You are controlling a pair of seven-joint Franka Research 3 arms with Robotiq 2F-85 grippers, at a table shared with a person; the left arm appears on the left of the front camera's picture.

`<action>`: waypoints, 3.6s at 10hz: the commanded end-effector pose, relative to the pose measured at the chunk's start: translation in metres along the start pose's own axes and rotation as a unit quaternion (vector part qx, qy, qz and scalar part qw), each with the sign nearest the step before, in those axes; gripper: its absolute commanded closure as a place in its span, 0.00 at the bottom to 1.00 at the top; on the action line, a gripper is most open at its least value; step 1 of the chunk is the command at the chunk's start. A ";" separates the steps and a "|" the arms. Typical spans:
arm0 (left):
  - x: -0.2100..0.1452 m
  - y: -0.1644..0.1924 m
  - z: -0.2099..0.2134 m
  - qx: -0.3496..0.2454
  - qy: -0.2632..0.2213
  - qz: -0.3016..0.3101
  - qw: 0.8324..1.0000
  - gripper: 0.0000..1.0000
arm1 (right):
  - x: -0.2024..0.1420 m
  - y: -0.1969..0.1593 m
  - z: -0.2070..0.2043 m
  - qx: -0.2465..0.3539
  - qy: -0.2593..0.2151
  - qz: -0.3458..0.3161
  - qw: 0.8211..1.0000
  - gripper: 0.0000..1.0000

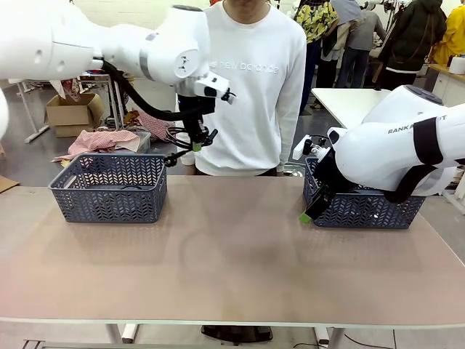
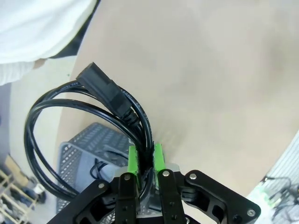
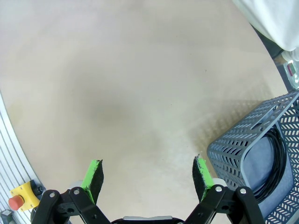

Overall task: Organize the cables according to human instructions.
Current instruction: Pick up a bundle of cables and place it in the basket indicated by the human.

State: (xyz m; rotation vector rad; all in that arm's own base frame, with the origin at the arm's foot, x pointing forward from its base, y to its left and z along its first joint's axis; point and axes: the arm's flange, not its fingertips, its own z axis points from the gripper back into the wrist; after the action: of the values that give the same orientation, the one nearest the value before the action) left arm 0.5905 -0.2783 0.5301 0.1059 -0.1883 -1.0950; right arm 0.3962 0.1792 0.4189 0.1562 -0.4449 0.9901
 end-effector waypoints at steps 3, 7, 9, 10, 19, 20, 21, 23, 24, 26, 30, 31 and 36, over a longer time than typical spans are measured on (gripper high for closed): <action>-0.067 0.013 0.013 -0.049 -0.015 -0.125 0.991 1.00 | 0.001 -0.001 0.001 -0.003 0.002 0.001 1.000 0.00; -0.115 0.041 -0.002 -0.035 -0.012 -0.181 0.983 1.00 | 0.001 -0.001 0.001 -0.003 0.002 0.001 1.000 0.00; -0.128 0.051 -0.011 -0.033 -0.022 -0.181 0.983 1.00 | 0.001 -0.001 0.001 -0.003 0.002 0.001 1.000 0.00; -0.133 0.055 -0.015 -0.035 -0.041 -0.165 0.985 1.00 | 0.001 -0.001 0.001 -0.003 0.002 0.001 1.000 0.00; -0.138 0.056 -0.024 -0.030 -0.015 -0.176 0.984 0.85 | 0.001 -0.001 0.001 -0.003 0.002 0.001 1.000 0.00; -0.151 0.058 -0.027 -0.034 -0.020 -0.184 0.982 0.85 | 0.001 -0.001 0.001 -0.003 0.002 0.001 1.000 0.00; -0.164 0.058 -0.029 -0.034 -0.023 -0.179 0.983 0.85 | 0.001 -0.001 0.001 -0.003 0.002 0.001 1.000 0.00; -0.183 0.059 -0.035 -0.037 -0.021 -0.182 0.982 0.85 | 0.001 -0.001 0.001 -0.003 0.002 0.001 1.000 0.00; -0.192 0.062 -0.038 -0.037 -0.019 -0.189 0.981 0.85 | 0.001 -0.001 0.001 -0.003 0.002 0.001 1.000 0.00; -0.209 0.070 -0.045 -0.028 -0.018 -0.200 0.979 0.85 | 0.001 -0.001 0.001 -0.003 0.002 0.001 1.000 0.00; -0.221 0.073 -0.056 -0.034 -0.033 -0.220 0.974 0.85 | 0.001 -0.001 0.001 -0.003 0.002 0.001 1.000 0.00; -0.222 0.071 -0.056 -0.036 -0.034 -0.224 0.973 0.85 | 0.001 -0.001 0.001 -0.003 0.002 0.001 1.000 0.00; -0.233 0.068 -0.065 -0.057 -0.035 -0.235 0.970 0.85 | 0.001 -0.001 0.001 -0.003 0.002 0.001 1.000 0.00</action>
State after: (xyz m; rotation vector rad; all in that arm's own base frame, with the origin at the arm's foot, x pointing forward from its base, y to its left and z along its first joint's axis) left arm 0.5676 -0.0499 0.4558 0.0383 -0.1412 -1.5600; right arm 0.3963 0.1792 0.4189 0.1562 -0.4449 0.9901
